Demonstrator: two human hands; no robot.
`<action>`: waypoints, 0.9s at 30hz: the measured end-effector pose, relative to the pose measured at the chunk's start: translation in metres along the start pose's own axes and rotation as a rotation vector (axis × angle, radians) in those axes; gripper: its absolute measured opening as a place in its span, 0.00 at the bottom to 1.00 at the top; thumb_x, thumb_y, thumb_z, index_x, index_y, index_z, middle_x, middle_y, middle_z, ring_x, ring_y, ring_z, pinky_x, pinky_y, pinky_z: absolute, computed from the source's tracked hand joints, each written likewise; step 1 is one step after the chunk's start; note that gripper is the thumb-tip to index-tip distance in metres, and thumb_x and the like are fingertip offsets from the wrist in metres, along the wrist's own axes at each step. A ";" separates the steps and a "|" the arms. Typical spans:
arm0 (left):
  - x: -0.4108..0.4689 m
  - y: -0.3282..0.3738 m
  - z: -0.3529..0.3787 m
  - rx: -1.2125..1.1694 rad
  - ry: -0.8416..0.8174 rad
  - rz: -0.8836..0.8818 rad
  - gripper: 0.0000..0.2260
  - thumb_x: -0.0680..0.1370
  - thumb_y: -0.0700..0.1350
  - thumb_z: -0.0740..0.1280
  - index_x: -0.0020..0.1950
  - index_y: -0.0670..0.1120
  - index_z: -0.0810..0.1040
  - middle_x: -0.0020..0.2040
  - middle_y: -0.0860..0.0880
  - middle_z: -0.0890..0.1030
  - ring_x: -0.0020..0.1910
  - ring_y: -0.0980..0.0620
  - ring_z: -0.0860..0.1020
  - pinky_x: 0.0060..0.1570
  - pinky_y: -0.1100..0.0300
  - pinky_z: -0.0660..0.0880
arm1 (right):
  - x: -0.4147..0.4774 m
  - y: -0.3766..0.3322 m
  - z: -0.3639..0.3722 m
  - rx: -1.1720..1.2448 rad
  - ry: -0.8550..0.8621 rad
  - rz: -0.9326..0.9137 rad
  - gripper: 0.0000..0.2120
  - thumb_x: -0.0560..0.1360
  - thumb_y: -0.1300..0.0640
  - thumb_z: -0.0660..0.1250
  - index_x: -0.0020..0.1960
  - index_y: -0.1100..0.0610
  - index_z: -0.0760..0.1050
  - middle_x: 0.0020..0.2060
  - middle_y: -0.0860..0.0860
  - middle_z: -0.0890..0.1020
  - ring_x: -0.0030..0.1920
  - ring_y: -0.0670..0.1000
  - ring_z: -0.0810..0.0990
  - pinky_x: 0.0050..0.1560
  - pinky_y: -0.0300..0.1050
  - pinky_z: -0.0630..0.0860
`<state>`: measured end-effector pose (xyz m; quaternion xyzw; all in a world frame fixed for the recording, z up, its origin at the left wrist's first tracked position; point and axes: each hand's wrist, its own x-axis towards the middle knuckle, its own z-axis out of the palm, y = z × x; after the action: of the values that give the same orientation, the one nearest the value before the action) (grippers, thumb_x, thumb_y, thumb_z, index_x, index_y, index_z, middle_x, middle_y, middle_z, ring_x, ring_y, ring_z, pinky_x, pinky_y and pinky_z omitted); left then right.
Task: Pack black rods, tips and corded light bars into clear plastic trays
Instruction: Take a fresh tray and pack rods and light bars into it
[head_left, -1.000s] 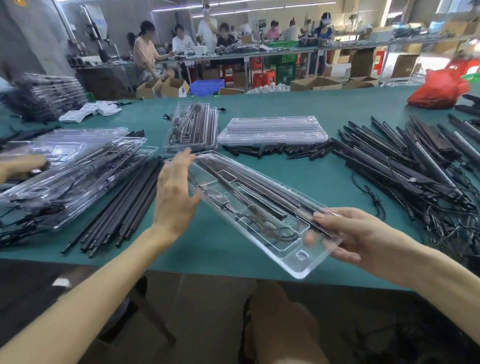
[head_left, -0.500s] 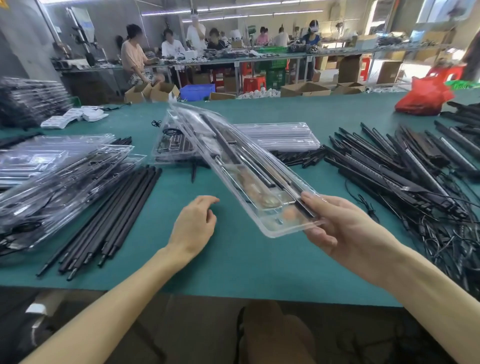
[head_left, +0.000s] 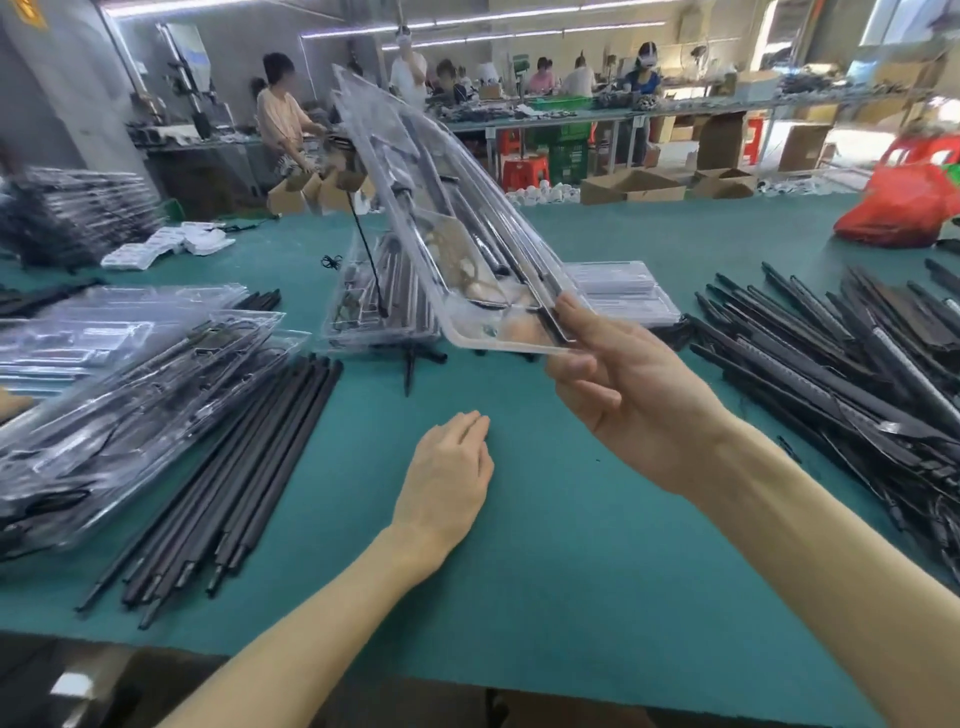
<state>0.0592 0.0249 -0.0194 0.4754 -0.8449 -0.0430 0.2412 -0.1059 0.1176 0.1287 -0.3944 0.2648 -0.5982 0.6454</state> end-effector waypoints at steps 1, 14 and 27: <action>-0.001 0.000 0.001 0.024 0.007 -0.002 0.19 0.85 0.44 0.56 0.77 0.44 0.69 0.75 0.48 0.70 0.75 0.52 0.65 0.76 0.57 0.56 | 0.014 0.001 0.003 0.006 0.017 0.000 0.10 0.79 0.54 0.65 0.58 0.57 0.75 0.46 0.52 0.85 0.27 0.41 0.73 0.23 0.29 0.68; 0.008 -0.005 0.004 0.009 -0.063 -0.097 0.22 0.85 0.47 0.52 0.79 0.44 0.64 0.79 0.48 0.63 0.79 0.52 0.57 0.79 0.56 0.48 | 0.219 0.072 0.013 -0.051 0.247 0.066 0.09 0.82 0.56 0.65 0.55 0.61 0.70 0.45 0.61 0.85 0.30 0.48 0.81 0.29 0.35 0.78; 0.005 -0.006 0.004 0.081 -0.092 -0.072 0.22 0.84 0.48 0.51 0.77 0.42 0.65 0.77 0.45 0.66 0.78 0.47 0.59 0.78 0.51 0.53 | 0.262 0.129 0.004 -0.538 0.250 0.045 0.24 0.77 0.68 0.70 0.68 0.62 0.64 0.36 0.55 0.81 0.39 0.57 0.85 0.48 0.49 0.83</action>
<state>0.0603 0.0172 -0.0229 0.5124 -0.8385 -0.0393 0.1811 0.0074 -0.1417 0.0585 -0.4685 0.4999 -0.5362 0.4931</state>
